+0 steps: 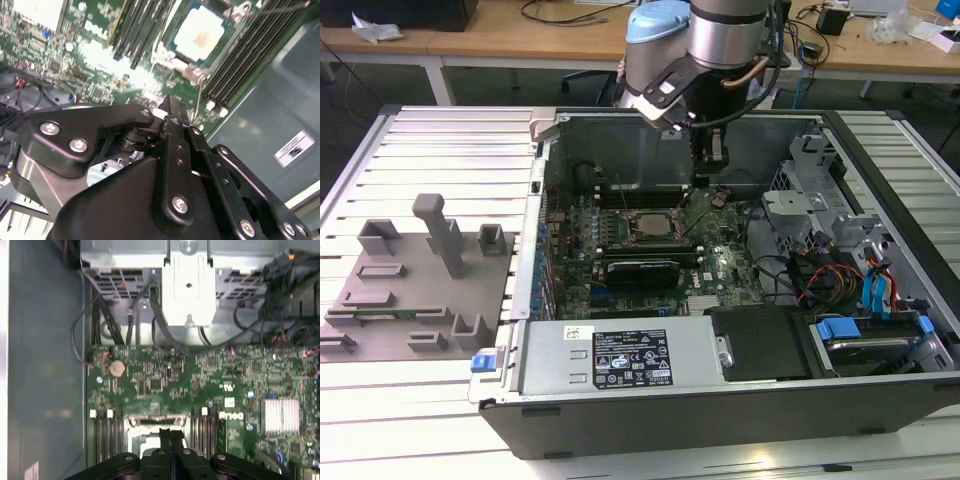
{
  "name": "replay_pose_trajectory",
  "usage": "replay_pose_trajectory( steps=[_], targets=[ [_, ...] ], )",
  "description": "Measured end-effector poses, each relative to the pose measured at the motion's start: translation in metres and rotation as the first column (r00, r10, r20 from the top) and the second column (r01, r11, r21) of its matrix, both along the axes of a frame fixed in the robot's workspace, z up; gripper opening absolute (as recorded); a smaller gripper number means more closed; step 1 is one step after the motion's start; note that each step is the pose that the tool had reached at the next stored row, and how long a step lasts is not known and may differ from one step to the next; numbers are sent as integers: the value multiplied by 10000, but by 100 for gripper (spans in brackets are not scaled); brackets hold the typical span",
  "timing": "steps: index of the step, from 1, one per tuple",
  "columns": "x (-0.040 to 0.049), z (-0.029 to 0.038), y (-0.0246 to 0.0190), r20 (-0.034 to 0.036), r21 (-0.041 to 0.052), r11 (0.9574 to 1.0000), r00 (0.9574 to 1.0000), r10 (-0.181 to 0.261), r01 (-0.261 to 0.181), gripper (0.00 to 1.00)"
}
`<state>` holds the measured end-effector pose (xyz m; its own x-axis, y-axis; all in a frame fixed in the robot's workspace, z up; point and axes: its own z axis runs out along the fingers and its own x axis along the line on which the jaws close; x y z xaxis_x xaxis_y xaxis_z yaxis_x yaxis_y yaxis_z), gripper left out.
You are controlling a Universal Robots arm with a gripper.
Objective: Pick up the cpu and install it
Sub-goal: 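Close the cpu cover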
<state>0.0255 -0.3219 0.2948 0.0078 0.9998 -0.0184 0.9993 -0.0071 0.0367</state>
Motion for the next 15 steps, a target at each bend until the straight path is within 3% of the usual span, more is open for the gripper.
replay_pose_trajectory(
  steps=[1,4,12,15],
  targets=[
    [105,-1,-2,-25,-1,10000,10000,1,-1,11],
    [228,-13,-6,-80,0,10000,10000,0,0,11],
    [344,-188,-6,-179,-1,10000,9998,0,0,11],
    [365,-286,-6,-245,0,10000,9997,-1,1,11]
  ],
)
